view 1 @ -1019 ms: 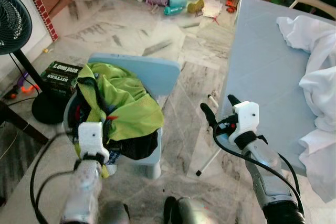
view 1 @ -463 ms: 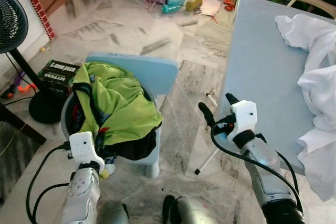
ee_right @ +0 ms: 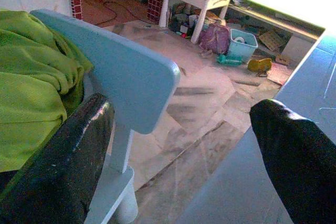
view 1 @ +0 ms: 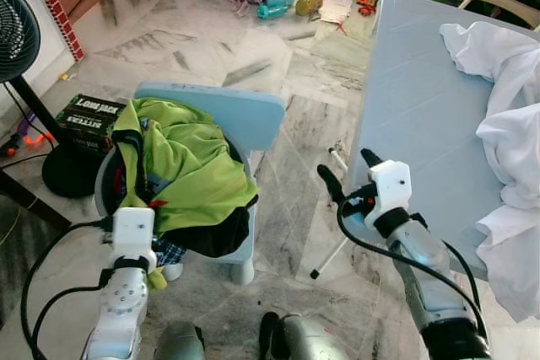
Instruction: Hang hanger
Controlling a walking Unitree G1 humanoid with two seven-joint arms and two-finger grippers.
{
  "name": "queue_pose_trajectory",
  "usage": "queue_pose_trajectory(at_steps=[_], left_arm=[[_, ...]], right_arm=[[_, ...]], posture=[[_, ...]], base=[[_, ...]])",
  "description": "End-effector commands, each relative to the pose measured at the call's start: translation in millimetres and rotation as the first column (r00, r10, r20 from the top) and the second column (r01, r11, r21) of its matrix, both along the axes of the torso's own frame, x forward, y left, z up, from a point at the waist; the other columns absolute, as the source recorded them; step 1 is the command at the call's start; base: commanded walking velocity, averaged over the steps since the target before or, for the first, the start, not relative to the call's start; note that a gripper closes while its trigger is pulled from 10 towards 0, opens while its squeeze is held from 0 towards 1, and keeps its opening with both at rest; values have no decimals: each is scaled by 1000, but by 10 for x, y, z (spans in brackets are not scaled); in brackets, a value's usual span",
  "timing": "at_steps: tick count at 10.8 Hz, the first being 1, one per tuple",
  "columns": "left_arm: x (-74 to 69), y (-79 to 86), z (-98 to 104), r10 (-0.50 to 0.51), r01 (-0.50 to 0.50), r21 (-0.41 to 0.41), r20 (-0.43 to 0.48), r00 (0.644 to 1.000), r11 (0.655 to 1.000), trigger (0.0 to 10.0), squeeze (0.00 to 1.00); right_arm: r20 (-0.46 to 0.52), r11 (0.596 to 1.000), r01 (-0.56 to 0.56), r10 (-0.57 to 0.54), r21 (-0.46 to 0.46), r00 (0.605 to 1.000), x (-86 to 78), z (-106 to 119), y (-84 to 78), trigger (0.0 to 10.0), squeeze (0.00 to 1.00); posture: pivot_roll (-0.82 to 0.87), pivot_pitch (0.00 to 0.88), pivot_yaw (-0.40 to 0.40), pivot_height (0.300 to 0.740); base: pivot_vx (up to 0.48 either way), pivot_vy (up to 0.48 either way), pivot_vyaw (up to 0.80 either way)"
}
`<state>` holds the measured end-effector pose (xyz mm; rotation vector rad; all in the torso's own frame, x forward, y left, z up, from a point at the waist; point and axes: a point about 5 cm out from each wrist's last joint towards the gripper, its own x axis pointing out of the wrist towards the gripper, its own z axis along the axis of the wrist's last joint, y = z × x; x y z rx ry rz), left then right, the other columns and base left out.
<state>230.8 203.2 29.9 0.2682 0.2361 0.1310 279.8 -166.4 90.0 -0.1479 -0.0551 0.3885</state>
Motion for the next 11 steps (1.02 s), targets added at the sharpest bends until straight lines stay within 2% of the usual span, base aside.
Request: queue_pose_trajectory(at_steps=[1, 2, 3, 4, 5, 6, 7, 8, 9, 10, 11], left_arm=[[6, -36, 16, -16, 16, 20, 6, 1000, 1000, 10000, 561], [10, -37, 21, -9, 8, 8, 7, 1000, 1000, 10000, 75], [9, -33, 29, -20, 20, 2, 4, 1000, 1000, 10000, 0], [7, -37, 33, -47, 47, -24, 4, 999, 999, 10000, 0], [-13, -50, 52, -168, 168, -31, 2, 986, 985, 10000, 275], [-16, -16, 66, -198, 198, 12, -2, 980, 980, 10000, 1000], [-12, 5, 80, -197, 197, 45, -2, 980, 979, 10000, 1000], [-18, -13, 117, -263, 261, 113, 4, 965, 959, 10000, 812], [-31, -43, 132, -298, 295, 80, 15, 955, 952, 10000, 188], [-45, -35, 175, -306, 301, 92, 44, 951, 949, 10000, 0], [-63, -12, 209, -261, 258, 43, 80, 962, 965, 10000, 0]], right_arm=[[-79, 1000, 20, -21, -19, 997, -48, -155, -68, 10000, 0], [-79, 1000, 17, -18, -18, 997, -51, -158, -48, 10000, 0], [-83, 1000, 9, -10, -15, 997, -78, -182, -17, 10000, 0], [-85, 1000, 4, -5, -14, 996, -85, -191, -3, 10000, 0], [-85, 1000, 3, -4, -14, 996, -72, -191, -2, 10000, 0], [-85, 1000, 2, -3, -16, 996, -58, -191, -5, 10000, 0], [-82, 1000, 1, -3, -15, 997, -43, -183, -3, 10000, 0], [-79, 1000, 1, -2, -14, 997, -32, -175, 3, 10000, 0], [-79, 1000, -2, 1, -13, 997, -37, -178, 8, 10000, 0], [-82, 1000, -8, 7, -14, 997, -54, -189, 16, 10000, 0], [-86, 1000, -15, 14, -11, 996, -59, -194, 17, 10000, 0]], posture=[[78, 166, -114, 740], [80, 164, -112, 740], [82, 164, -111, 740], [83, 163, -111, 740], [87, 163, -113, 740], [92, 162, -112, 740], [93, 160, -112, 740], [94, 161, -113, 740], [95, 161, -115, 740], [97, 163, -118, 740], [98, 165, -118, 740]], base=[[0, 0, 0], [0, 0, 0], [0, 0, 0], [0, 0, 0], [0, 0, 0], [0, 0, 0], [0, 0, 0], [0, 0, 0], [0, 0, 0], [0, 0, 0], [0, 0, 0]])
